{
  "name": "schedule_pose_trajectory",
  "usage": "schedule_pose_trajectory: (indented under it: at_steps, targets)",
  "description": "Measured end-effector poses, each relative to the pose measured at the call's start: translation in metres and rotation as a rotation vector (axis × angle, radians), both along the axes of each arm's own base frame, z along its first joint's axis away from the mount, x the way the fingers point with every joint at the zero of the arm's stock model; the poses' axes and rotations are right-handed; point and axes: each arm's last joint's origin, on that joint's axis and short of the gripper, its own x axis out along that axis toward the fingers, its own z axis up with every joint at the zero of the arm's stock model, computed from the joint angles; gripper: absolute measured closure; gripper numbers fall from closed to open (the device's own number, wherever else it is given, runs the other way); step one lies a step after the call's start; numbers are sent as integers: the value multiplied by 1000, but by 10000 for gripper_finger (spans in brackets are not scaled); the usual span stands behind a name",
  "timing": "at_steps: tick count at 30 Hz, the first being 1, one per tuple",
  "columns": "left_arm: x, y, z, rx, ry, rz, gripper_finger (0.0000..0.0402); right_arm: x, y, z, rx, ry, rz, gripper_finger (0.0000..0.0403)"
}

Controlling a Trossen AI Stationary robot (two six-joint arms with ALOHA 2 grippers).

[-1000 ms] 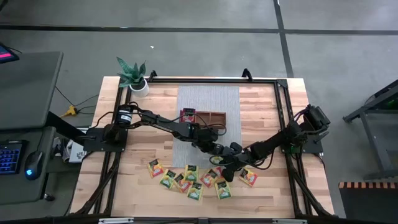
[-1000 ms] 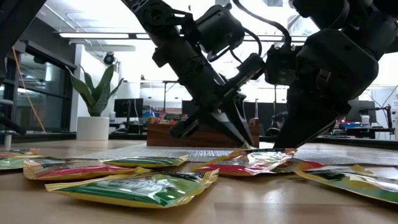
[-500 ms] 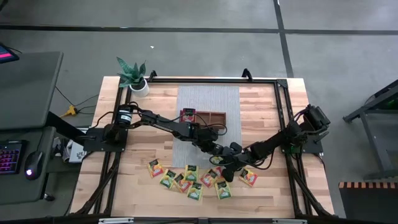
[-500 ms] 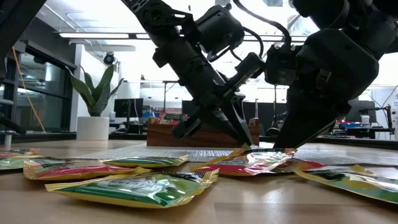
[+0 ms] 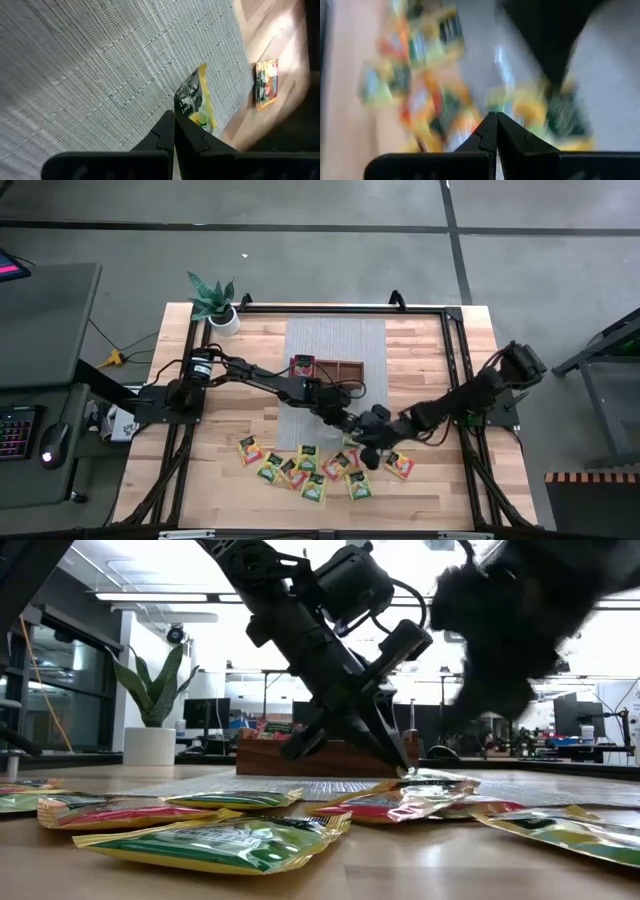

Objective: Pick & Place Tea
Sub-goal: Put the yellow tea bag into the middle section of the wooden organizer

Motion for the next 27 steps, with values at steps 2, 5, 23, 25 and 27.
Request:
schedule_pose_trajectory:
  at_steps: [2, 5, 23, 25, 27]
  targets:
    - [-1, -1, -2, 5, 12, -8, 401, -2, -3, 14, -11, -48, -8, 402]
    - [-1, -1, -1, 10, 5, -14, 401, -8, -5, 31, -22, -104, -1, 402]
    - [1, 3, 24, 220, -122, -87, 401, -67, -25, 124, -132, -419, -96, 402]
    - [-4, 3, 32, 261, -123, -109, 401, -72, -27, 129, -144, -439, -105, 402]
    - [-4, 4, 44, 311, -164, -110, 401, -77, -28, 135, -142, -467, -110, 402]
